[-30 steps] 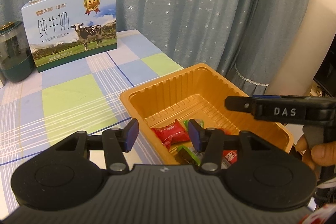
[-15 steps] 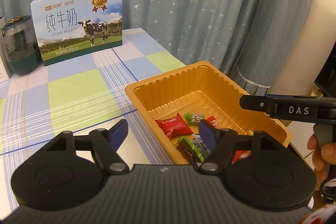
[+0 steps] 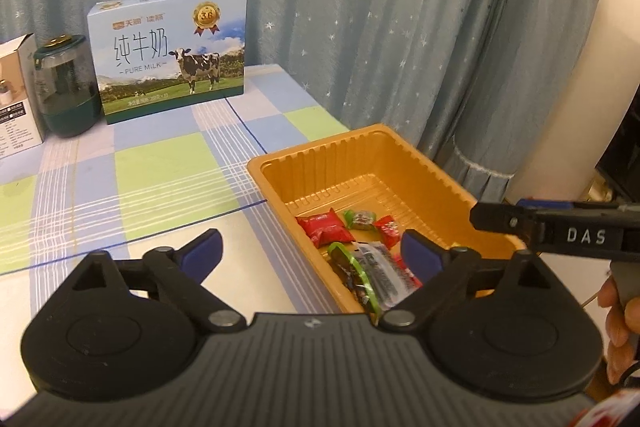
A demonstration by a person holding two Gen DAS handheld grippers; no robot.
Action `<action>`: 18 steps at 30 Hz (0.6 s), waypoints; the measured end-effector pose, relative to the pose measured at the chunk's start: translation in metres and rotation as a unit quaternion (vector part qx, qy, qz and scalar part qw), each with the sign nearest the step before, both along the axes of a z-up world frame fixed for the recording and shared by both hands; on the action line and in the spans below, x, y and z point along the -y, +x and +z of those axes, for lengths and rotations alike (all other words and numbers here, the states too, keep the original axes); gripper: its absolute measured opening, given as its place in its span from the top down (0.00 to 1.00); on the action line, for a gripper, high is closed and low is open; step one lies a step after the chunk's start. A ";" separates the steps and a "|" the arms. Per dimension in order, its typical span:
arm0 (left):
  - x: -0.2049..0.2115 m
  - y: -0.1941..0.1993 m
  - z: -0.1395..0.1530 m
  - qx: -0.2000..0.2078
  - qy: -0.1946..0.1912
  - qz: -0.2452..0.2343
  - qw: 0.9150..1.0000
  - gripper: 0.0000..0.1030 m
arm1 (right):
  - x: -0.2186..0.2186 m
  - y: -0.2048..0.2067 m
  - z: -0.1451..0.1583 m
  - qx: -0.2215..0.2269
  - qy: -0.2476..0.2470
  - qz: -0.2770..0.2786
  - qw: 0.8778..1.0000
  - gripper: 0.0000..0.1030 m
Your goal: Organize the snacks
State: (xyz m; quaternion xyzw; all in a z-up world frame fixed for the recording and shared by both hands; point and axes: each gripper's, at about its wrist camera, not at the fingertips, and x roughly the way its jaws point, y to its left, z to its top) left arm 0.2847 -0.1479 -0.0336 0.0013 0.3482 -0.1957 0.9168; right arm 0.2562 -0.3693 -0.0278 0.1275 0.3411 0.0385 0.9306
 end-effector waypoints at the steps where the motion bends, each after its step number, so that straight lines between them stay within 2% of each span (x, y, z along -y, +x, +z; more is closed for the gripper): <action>1: -0.002 -0.004 0.002 0.000 -0.004 0.003 1.000 0.03 | 0.000 -0.005 0.003 0.000 0.000 0.000 1.000 0.33; 5: -0.011 -0.022 0.011 0.000 -0.012 0.015 1.000 0.00 | -0.003 -0.023 0.014 0.004 0.002 -0.010 1.000 0.33; 14: -0.034 -0.072 0.025 0.006 -0.018 0.055 0.998 0.00 | -0.012 -0.067 0.035 0.003 0.011 -0.011 1.000 0.31; 18: -0.040 -0.096 0.029 0.010 -0.009 0.067 0.998 0.00 | -0.018 -0.087 0.039 0.001 0.016 -0.016 1.000 0.30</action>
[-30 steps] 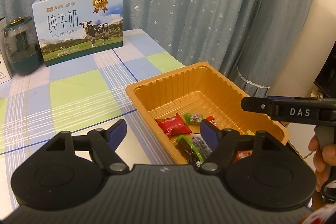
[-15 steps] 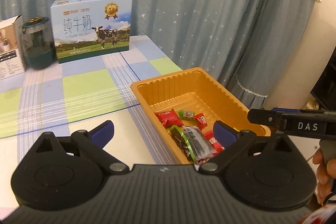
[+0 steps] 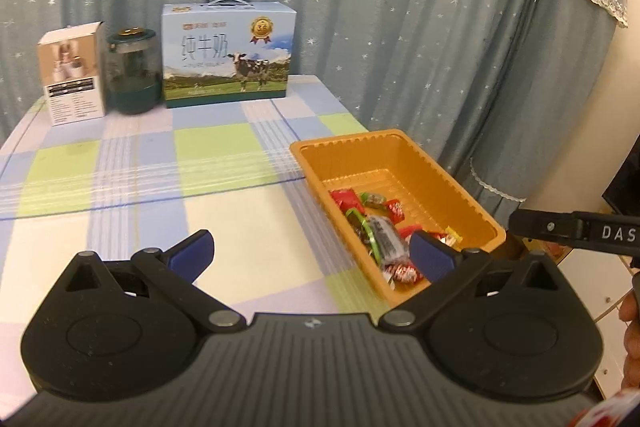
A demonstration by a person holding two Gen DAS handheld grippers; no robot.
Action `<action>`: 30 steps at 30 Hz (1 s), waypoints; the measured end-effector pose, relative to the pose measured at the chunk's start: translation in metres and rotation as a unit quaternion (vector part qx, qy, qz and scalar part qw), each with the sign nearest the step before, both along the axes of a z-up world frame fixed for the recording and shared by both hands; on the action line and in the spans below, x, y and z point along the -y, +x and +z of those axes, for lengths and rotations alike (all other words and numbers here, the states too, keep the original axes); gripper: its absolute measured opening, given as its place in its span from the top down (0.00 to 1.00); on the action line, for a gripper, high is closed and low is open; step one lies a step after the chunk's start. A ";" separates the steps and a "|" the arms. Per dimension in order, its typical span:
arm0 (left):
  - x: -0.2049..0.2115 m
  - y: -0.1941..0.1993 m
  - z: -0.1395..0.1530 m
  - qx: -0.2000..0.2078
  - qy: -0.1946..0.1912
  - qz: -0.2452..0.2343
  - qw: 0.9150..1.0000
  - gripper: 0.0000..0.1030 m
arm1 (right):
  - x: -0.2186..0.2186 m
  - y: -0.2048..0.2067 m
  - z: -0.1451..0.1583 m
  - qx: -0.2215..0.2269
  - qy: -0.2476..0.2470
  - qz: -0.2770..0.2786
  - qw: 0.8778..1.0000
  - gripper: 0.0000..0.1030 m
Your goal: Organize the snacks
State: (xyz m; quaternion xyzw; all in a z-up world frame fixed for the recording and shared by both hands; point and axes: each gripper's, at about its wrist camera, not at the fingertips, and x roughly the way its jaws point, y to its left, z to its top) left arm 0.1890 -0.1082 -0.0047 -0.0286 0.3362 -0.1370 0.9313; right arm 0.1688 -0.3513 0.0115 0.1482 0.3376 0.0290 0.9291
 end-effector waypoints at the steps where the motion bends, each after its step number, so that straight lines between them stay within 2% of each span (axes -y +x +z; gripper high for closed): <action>1: -0.001 -0.005 0.001 -0.002 -0.001 0.000 1.000 0.00 | -0.002 -0.005 0.000 -0.001 0.001 -0.002 1.000 0.30; 15: -0.022 -0.071 0.015 -0.009 0.015 0.020 1.000 0.00 | -0.022 -0.075 0.004 -0.003 -0.003 -0.014 1.000 0.29; 30: -0.030 -0.122 0.018 -0.020 0.023 0.010 0.999 0.00 | -0.045 -0.121 0.006 -0.018 -0.029 -0.003 0.999 0.29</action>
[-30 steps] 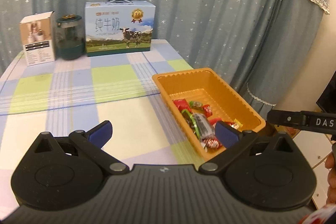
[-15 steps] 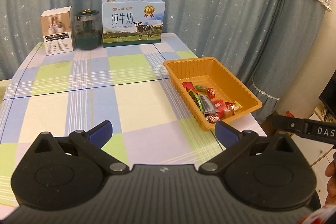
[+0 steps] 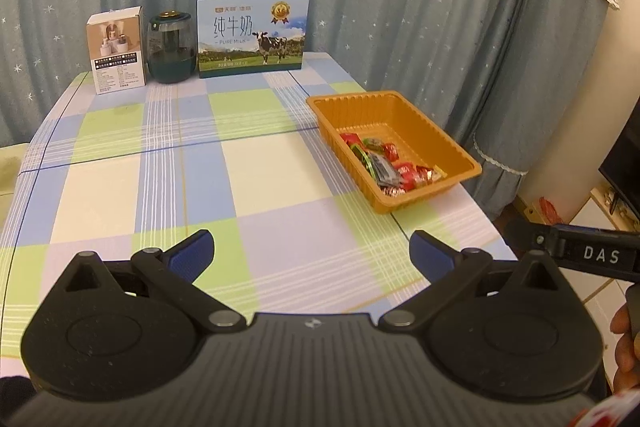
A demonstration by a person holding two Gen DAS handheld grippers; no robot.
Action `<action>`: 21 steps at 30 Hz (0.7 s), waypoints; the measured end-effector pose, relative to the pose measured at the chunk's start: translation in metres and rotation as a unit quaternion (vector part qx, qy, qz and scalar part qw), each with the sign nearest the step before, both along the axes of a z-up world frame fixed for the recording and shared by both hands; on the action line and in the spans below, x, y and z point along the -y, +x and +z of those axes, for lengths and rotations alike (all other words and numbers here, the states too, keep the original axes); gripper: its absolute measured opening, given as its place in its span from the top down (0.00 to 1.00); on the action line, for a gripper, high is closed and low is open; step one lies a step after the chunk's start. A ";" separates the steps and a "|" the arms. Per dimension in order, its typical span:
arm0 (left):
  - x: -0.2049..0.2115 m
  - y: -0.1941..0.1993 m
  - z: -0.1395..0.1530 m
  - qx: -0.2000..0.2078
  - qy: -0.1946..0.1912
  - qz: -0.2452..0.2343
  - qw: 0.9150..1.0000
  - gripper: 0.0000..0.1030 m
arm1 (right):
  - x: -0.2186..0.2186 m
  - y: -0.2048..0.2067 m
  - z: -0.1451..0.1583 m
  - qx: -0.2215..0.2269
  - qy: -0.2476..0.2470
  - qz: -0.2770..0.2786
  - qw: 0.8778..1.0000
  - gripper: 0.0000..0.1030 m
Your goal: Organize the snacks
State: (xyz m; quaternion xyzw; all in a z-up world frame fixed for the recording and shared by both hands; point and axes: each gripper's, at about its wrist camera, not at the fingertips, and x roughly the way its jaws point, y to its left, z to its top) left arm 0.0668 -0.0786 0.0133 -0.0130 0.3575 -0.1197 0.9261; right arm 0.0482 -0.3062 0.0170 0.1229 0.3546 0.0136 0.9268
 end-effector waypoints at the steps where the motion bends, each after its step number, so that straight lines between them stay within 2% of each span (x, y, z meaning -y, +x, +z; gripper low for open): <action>1: 0.000 -0.002 -0.001 -0.003 0.000 0.001 1.000 0.00 | -0.002 -0.002 0.000 -0.001 -0.003 0.001 1.000 0.29; 7: 0.002 -0.009 -0.003 -0.005 0.004 0.001 1.000 0.00 | -0.012 -0.012 -0.001 -0.003 -0.020 0.009 1.000 0.29; 21: 0.004 -0.008 -0.006 -0.005 0.014 0.004 1.000 0.00 | -0.011 -0.018 0.003 -0.006 -0.022 0.012 1.000 0.29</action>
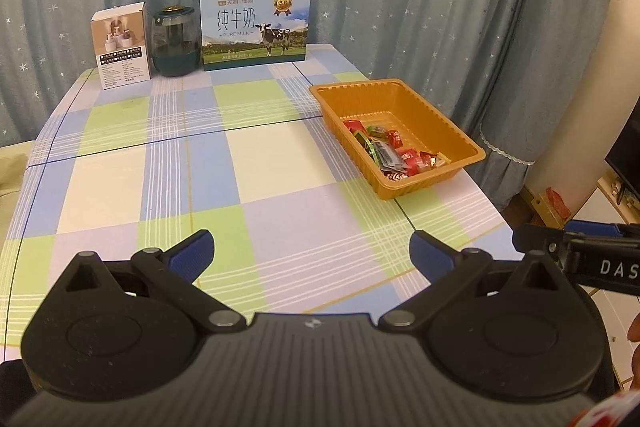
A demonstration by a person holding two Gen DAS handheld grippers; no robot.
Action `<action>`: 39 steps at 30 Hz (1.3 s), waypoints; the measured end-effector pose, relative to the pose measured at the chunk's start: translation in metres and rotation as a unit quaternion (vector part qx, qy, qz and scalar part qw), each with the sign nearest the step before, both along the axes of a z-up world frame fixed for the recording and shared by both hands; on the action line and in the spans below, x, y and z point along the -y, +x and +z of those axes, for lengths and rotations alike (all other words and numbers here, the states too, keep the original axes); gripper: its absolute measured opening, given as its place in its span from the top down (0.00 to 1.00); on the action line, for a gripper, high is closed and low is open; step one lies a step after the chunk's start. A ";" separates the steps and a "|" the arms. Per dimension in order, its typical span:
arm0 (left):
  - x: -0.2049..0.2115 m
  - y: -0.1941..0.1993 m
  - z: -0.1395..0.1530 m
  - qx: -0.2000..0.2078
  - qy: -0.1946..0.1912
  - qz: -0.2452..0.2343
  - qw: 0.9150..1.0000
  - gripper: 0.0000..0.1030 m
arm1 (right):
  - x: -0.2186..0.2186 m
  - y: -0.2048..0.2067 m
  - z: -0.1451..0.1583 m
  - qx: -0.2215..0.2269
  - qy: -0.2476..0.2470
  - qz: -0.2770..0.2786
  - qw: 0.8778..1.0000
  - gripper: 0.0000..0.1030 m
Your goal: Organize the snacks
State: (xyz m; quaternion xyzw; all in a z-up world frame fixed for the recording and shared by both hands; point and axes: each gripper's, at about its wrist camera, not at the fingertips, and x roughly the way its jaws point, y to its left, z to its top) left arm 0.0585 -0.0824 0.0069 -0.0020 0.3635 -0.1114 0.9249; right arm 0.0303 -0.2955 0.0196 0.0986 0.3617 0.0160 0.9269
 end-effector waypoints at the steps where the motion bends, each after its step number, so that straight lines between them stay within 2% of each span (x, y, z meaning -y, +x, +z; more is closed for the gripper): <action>1: 0.000 0.000 0.000 -0.001 0.000 0.000 1.000 0.00 | 0.000 0.000 0.000 0.000 -0.001 0.000 1.000 0.29; 39: 0.003 0.003 0.000 -0.001 0.003 -0.002 1.000 0.00 | 0.001 0.001 0.002 0.001 -0.002 0.002 1.000 0.29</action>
